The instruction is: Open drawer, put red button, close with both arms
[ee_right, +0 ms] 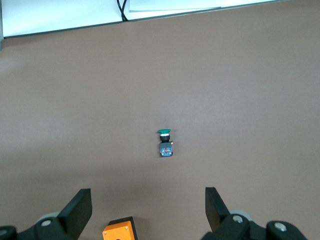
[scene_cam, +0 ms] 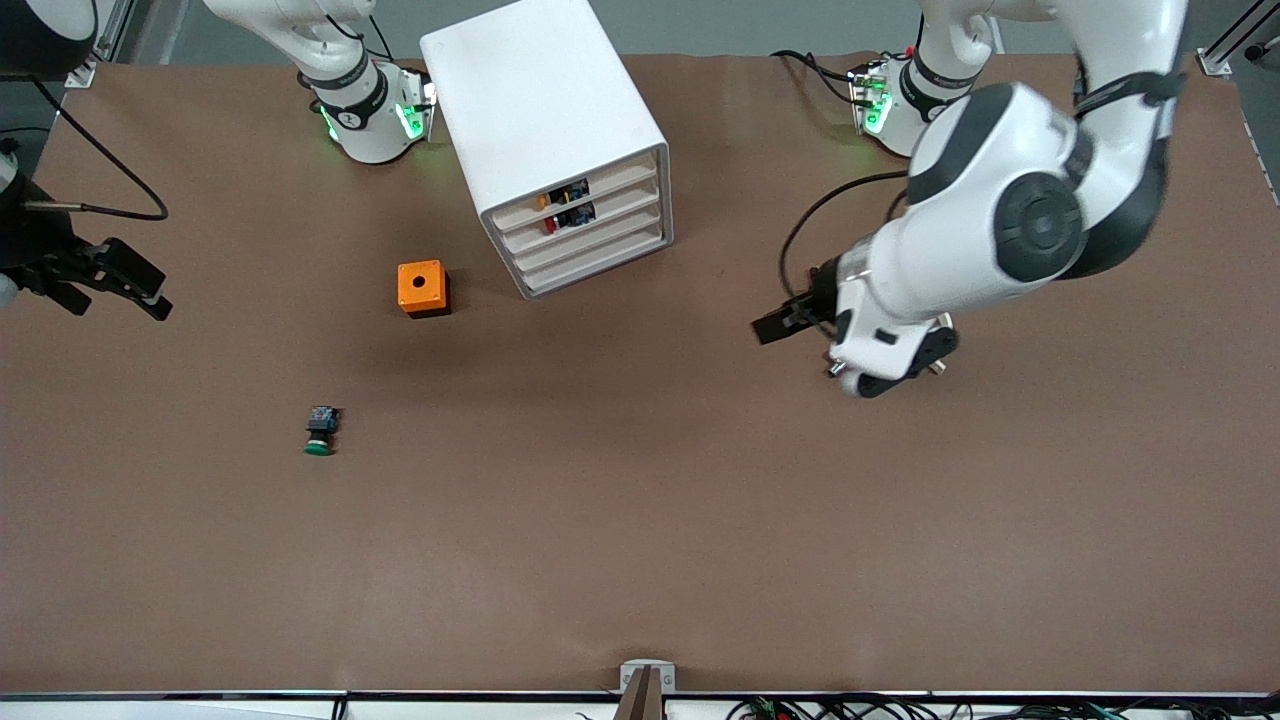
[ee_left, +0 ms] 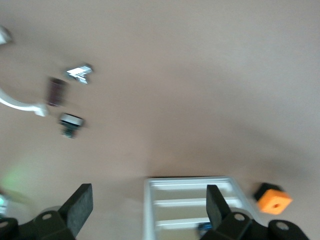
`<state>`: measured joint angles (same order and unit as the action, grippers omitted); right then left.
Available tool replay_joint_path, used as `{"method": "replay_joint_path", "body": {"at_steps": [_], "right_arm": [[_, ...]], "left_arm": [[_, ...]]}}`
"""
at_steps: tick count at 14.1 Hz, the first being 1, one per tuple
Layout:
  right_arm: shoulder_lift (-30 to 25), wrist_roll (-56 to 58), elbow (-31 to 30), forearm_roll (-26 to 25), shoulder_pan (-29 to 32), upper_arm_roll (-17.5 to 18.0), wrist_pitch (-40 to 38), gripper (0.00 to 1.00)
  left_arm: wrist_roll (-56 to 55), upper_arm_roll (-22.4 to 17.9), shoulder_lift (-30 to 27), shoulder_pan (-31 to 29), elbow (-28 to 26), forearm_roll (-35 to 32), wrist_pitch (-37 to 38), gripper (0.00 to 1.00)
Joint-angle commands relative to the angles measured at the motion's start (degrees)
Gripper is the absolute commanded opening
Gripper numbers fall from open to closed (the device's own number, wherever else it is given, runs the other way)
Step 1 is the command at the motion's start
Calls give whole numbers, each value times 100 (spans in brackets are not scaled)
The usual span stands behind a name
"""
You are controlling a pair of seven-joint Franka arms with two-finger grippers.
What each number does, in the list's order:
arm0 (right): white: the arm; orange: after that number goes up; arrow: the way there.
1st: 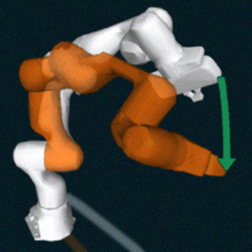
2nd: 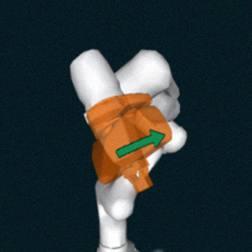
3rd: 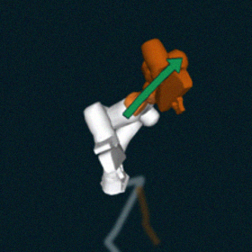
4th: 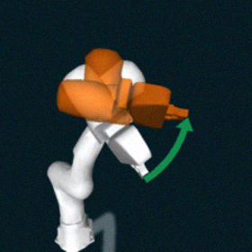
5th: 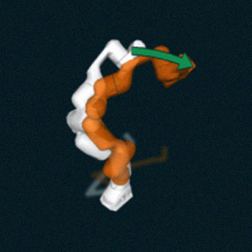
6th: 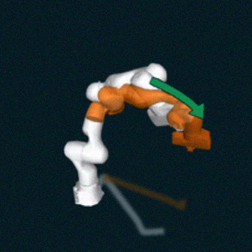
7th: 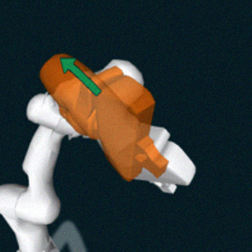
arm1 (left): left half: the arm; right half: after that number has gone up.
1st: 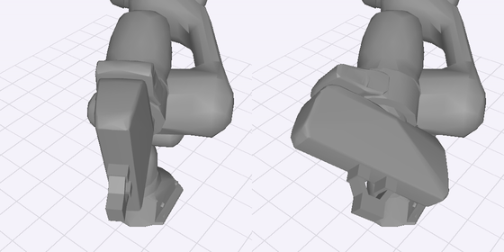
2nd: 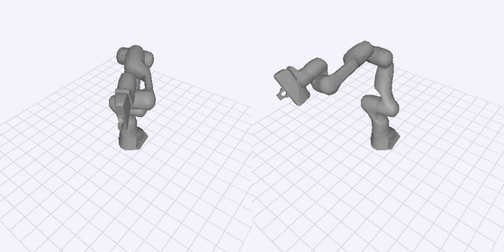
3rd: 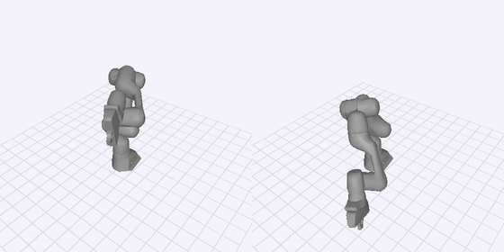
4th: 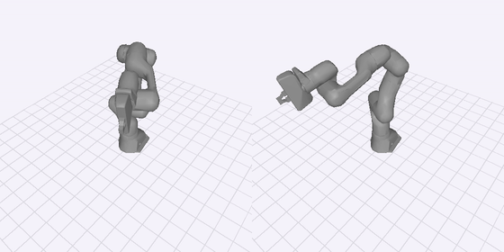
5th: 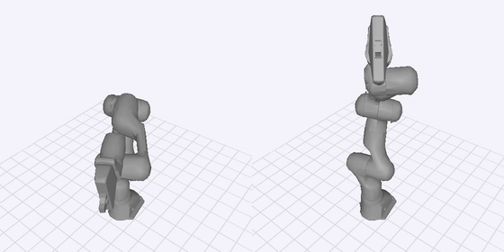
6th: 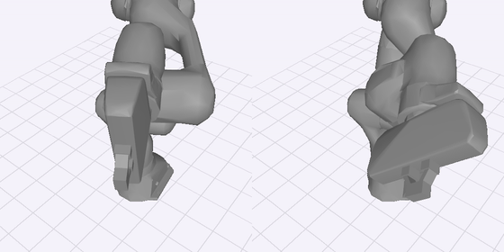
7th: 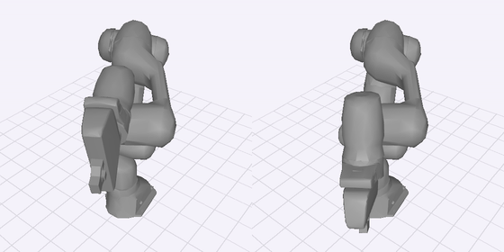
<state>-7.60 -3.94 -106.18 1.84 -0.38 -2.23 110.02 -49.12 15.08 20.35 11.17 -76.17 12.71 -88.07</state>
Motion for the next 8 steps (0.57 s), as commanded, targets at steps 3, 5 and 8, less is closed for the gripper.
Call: {"method": "replay_joint_path", "body": {"at_steps": [3, 5, 8], "right_arm": [[-365, 68, -228, 10, 100, 91, -182, 100], [-365, 78, -227, -8, 109, 82, -209, 100], [-365, 78, -227, -8, 109, 82, -218, 100]], "left_arm": [[2252, 74, -838, -1105, -214, -366, 1114, 100], [3290, -371, -1093, -1135, -258, -410, 1519, 100], [4347, -1550, -1646, -661, -757, -541, 1626, 100]]}}
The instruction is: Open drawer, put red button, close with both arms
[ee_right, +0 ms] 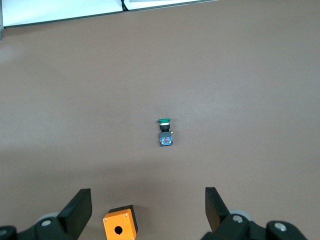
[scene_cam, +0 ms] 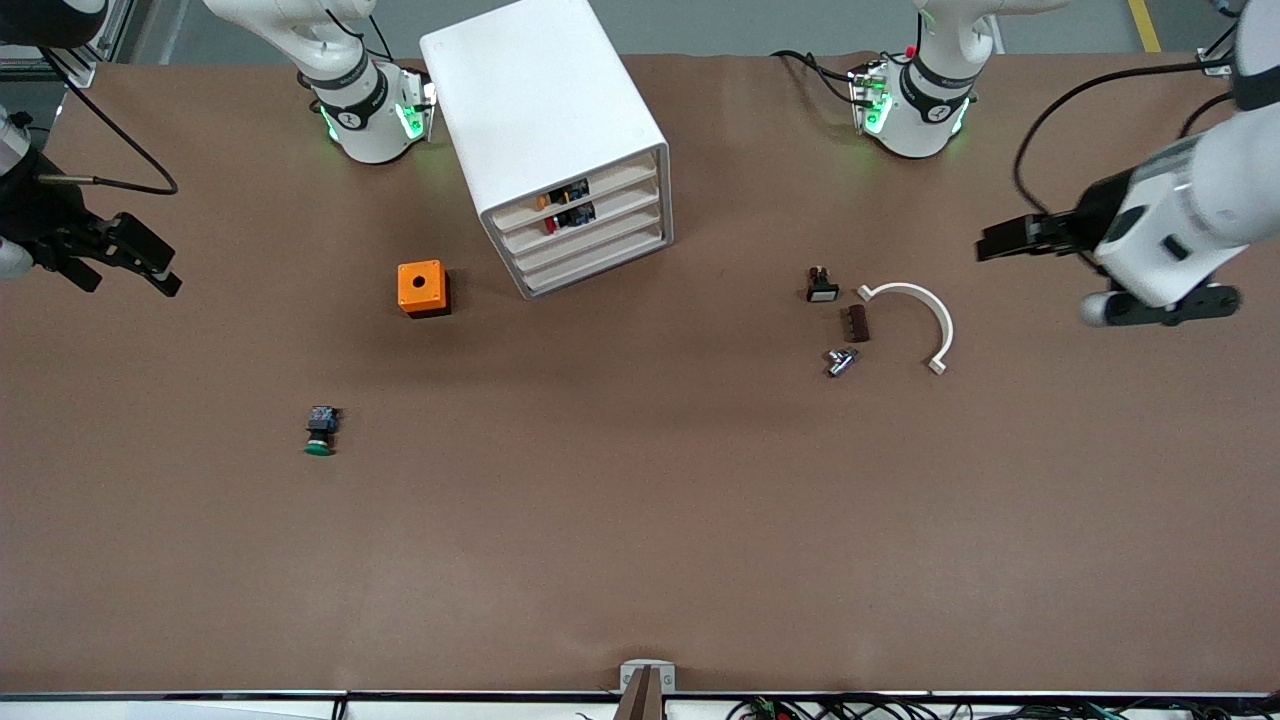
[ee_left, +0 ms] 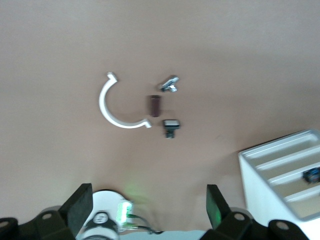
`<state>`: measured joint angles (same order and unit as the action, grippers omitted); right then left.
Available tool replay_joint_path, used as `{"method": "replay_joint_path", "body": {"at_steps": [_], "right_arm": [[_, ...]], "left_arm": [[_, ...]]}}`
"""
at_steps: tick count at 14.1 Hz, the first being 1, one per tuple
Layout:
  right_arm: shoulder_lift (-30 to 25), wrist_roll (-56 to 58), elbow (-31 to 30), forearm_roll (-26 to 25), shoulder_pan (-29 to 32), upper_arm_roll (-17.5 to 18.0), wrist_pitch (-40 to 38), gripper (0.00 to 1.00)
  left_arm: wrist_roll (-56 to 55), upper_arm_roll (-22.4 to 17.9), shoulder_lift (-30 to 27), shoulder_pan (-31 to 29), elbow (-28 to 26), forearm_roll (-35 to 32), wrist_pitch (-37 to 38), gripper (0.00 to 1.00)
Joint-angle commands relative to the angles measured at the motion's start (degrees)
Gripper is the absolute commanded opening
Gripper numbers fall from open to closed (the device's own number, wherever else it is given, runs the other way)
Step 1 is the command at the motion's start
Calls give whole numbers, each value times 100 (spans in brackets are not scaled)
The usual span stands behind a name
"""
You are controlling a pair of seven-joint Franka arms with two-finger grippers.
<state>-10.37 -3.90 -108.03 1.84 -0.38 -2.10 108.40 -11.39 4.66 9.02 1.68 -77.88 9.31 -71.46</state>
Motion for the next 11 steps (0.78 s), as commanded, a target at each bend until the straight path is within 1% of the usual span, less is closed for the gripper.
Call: {"method": "replay_joint_path", "body": {"at_steps": [1, 3, 4, 6, 7, 9, 11], "right_arm": [[-88, 56, -51, -8, 109, 70, -47, 100], [-70, 47, -25, -8, 109, 70, 40, 100], [60, 64, 201, -8, 126, 70, 67, 100], [535, 64, 851, -8, 179, 61, -64, 100], [676, 64, 1089, -8, 205, 70, -221, 100], [904, 47, 1493, -17, 205, 70, -468, 100], [1063, 38, 1758, -17, 205, 61, -697, 100]], "left_arm": [[829, -562, -750, 280, -832, -393, -61, 100], [1226, -737, -1216, 262, -1481, -666, -419, 100], [1227, -738, -1410, 227, -1815, -667, -726, 100], [1227, -738, -1709, 183, -2440, -693, -1341, 100], [1227, -712, -1771, 192, -2599, -772, -1544, 100], [1201, -642, -1728, 218, -2584, -965, -1739, 100], [1200, -650, -1650, 192, -2374, -966, -1915, 100]]}}
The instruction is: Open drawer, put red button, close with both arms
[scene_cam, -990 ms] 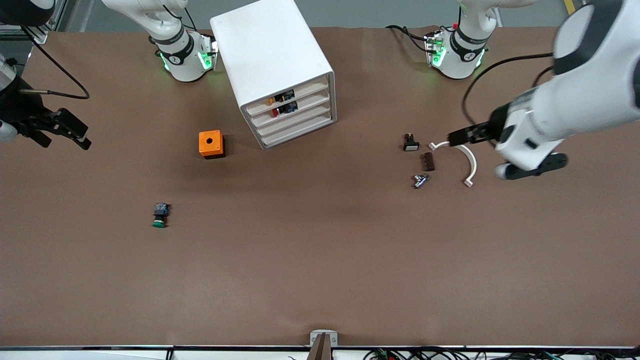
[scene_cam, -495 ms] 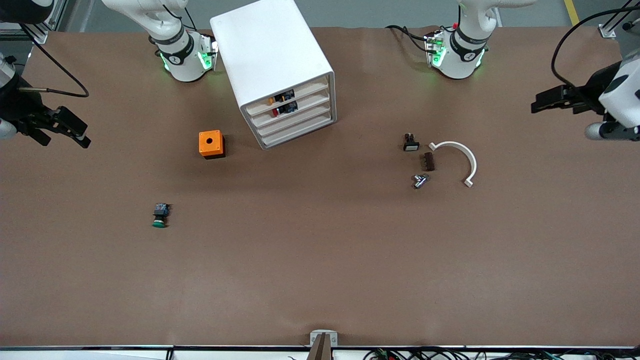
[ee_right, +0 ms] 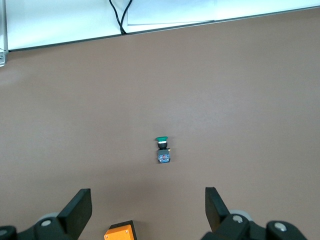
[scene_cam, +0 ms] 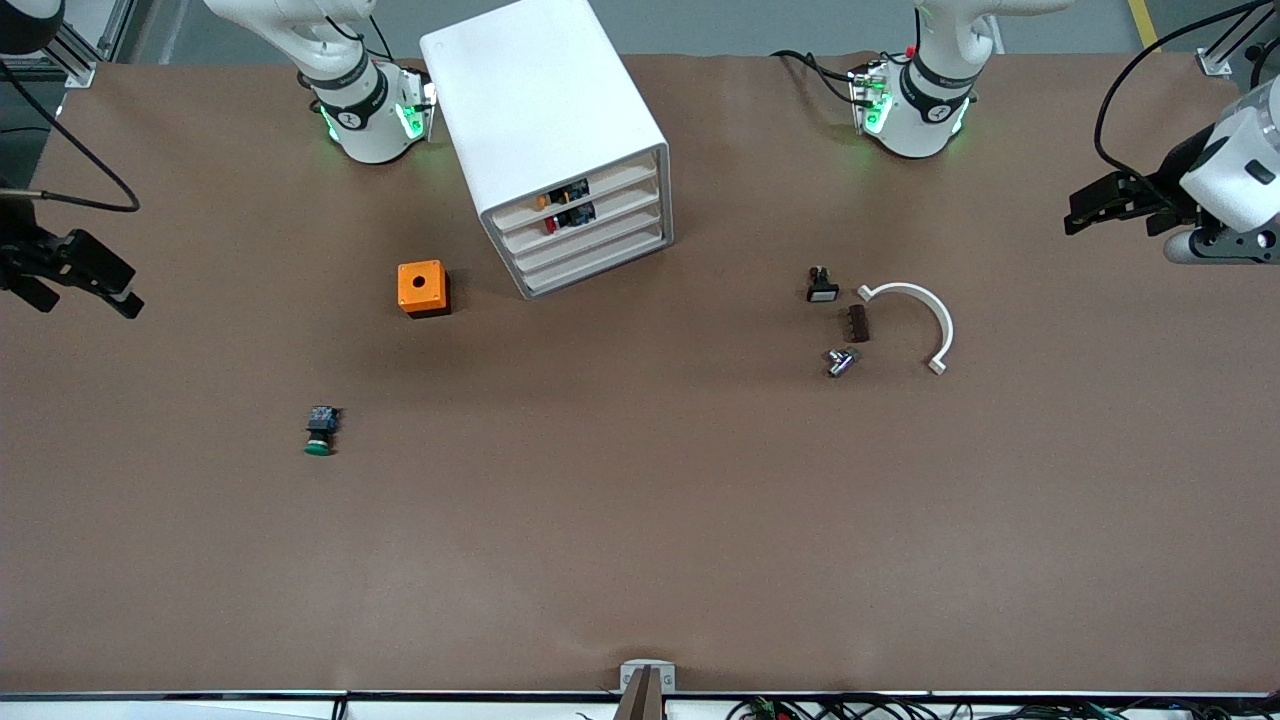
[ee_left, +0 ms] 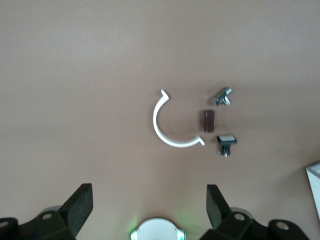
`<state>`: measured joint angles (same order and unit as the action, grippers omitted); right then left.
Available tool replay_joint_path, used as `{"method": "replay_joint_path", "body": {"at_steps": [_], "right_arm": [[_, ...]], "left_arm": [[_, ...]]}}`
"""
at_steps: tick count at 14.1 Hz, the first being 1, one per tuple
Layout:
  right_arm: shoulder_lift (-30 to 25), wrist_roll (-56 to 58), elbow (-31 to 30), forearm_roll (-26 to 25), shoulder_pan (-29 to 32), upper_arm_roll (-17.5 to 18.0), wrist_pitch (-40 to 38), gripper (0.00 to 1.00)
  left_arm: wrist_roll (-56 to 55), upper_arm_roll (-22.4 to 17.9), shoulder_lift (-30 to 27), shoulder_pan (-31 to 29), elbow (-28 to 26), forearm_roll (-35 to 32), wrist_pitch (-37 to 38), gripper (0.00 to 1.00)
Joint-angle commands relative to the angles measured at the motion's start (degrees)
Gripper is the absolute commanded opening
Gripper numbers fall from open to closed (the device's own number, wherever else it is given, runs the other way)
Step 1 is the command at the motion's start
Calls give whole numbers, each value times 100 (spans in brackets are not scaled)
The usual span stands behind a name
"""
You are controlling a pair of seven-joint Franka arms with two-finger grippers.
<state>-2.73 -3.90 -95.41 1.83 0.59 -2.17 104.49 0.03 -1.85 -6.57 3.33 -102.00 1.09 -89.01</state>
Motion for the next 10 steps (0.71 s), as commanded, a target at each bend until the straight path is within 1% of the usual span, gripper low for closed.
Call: {"method": "replay_joint_path", "body": {"at_steps": [1, 5, 6, 7, 10], "right_arm": [[299, 29, 506, -16, 108, 68, -333, 100], [326, 29, 515, -16, 125, 77, -333, 100], [326, 29, 523, -16, 116, 68, -342, 100], [326, 21, 515, -16, 108, 77, -342, 100], [317, 20, 488, -8, 99, 77, -351, 100]], "left_arm": [[68, -8, 23, 27, 214, -144, -152, 100], [-2, -17, 410, 36, 987, -57, -91, 100], [-11, -17, 507, 45, 1111, -65, -56, 100], [-3, -17, 586, 54, 1156, -65, 5, 100], [24, 0, 596, 89, 1156, -101, 164, 100]]}}
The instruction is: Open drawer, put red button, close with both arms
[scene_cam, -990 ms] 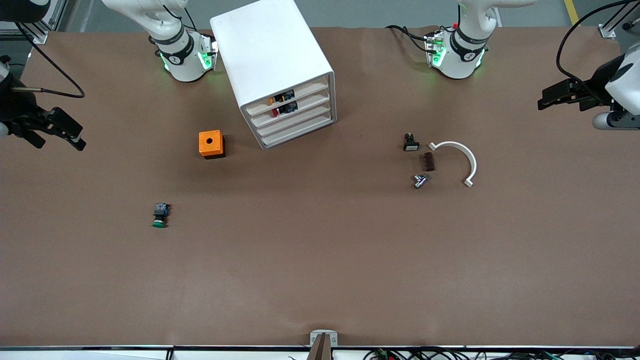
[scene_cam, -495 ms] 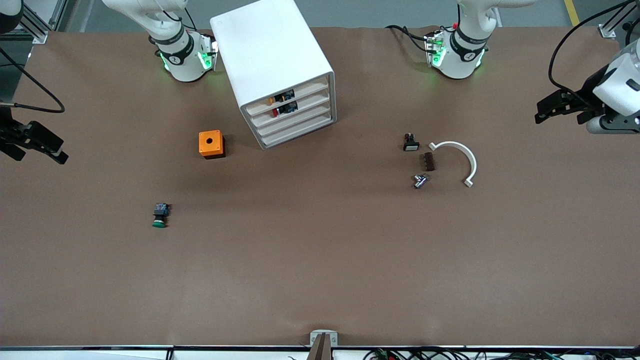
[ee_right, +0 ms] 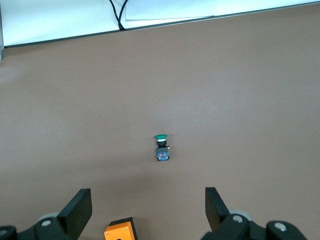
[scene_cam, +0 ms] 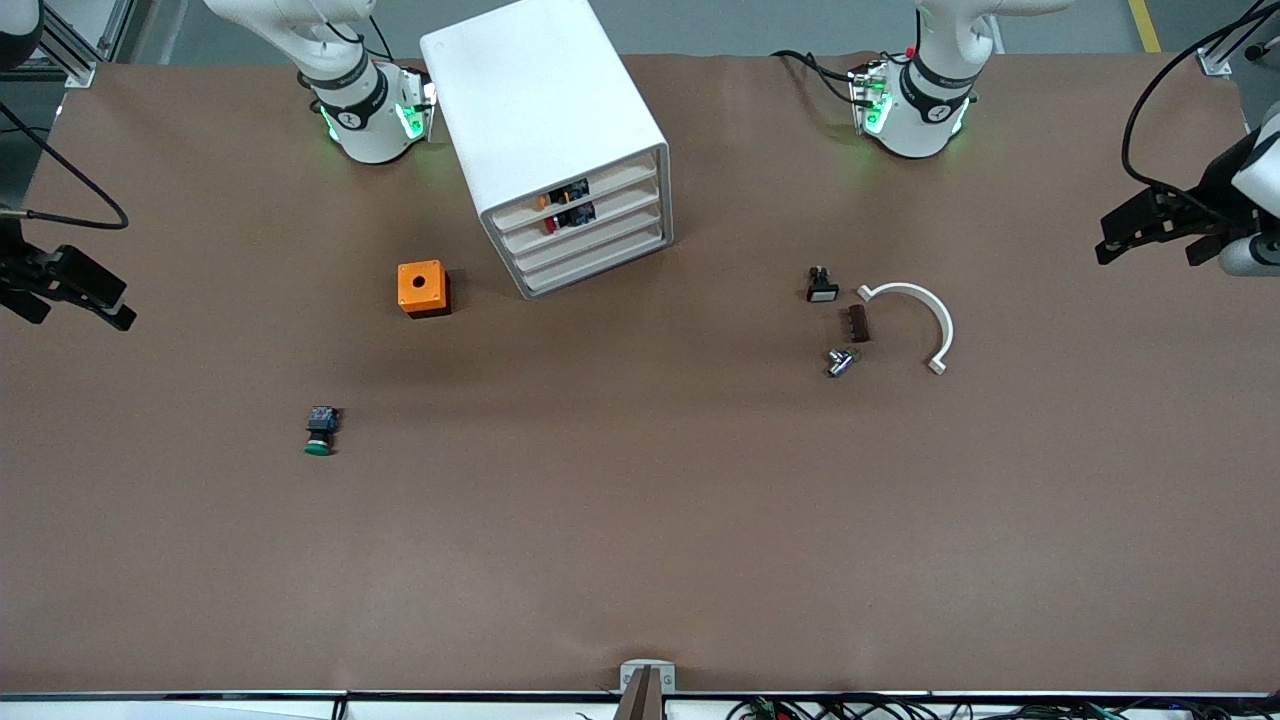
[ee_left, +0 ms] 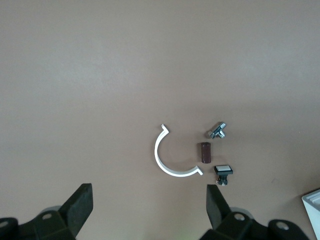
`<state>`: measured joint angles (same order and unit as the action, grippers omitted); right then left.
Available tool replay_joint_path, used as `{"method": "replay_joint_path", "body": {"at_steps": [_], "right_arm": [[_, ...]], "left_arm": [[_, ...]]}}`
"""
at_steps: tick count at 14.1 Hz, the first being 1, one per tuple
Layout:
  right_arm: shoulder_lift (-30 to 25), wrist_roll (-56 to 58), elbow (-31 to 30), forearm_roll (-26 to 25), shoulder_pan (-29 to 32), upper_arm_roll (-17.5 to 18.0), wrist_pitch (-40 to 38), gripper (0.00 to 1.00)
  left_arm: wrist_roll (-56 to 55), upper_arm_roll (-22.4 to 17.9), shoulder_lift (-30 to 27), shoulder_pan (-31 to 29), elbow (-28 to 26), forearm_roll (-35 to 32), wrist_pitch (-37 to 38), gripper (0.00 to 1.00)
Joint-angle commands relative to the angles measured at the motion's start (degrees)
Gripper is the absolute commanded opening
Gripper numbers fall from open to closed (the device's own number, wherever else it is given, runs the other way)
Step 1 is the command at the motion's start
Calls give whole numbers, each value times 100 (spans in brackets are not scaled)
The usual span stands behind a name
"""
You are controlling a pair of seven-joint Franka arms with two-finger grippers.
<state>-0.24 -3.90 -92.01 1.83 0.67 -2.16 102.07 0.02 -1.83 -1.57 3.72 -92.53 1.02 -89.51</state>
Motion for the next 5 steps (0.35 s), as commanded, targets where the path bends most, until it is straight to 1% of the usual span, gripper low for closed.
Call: {"method": "replay_joint_path", "body": {"at_steps": [1, 5], "right_arm": [[68, 21, 148, -8, 91, 75, -108, 100], [68, 91, 140, -8, 100, 66, -143, 100]], "left_arm": [[33, -2, 96, 32, 209, -76, 223, 100], [42, -2, 96, 24, 209, -67, 232, 100]]}}
